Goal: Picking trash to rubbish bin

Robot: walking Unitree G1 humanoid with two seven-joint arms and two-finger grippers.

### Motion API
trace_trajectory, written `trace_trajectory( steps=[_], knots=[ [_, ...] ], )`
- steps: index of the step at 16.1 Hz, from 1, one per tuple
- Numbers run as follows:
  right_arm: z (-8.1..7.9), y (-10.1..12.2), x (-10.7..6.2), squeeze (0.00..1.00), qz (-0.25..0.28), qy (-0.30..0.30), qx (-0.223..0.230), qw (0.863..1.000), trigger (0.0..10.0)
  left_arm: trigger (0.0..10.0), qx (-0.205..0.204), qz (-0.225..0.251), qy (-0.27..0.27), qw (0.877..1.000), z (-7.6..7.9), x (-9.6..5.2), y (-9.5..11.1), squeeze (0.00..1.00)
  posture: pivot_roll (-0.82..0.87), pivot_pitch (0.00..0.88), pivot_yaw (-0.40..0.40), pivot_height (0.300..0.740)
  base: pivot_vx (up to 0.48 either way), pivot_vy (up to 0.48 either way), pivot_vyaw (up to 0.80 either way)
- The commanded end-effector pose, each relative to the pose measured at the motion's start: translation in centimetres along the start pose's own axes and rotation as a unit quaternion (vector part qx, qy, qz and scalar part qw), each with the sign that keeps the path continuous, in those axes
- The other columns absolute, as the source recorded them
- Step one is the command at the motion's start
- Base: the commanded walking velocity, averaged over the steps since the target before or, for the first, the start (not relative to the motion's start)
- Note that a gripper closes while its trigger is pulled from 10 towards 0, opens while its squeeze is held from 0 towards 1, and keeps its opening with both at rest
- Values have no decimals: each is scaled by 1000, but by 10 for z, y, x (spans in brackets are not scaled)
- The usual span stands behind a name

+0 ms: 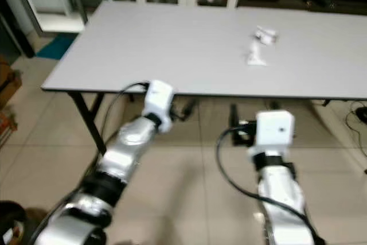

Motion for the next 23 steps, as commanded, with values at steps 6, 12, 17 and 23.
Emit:
trace_trajectory(
  steps=[6, 12, 17, 23],
  knots=[
    [-3, 4, 1, 0, 5, 7, -5, 1000, 10000, 10000, 12, -5, 14, 1000, -8, 1, 1, 0, 74, 54, -39, 740, 0, -416, 0],
    [-3, 4, 0, 0, 5, 8, -7, 1000, 10000, 10000, 12, -9, 17, 1000, -8, 1, -1, 0, 69, 53, -41, 740, 0, -406, 0],
    [-2, 4, 0, 0, 4, 8, -8, 1000, 10000, 10000, 11, -13, 18, 1000, -8, 2, -2, 0, 68, 52, -42, 740, 0, -393, 0],
    [-2, 4, 0, 0, 4, 7, -12, 1000, 10000, 10000, 15, -21, 21, 999, -9, 3, -4, 0, 68, 52, -42, 740, 0, -291, 552]
  ],
)
Point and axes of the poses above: a point about 5 cm out from each wrist's last joint towards the gripper, its own x axis pointing out of the wrist towards the gripper, its own y axis along the axis of the wrist's last joint, z = x × y, the point moved 2 cm from there along x, pointing out of the wrist towards the gripper, and after that the axes turned 3 degrees about x, right-handed, at the moved point
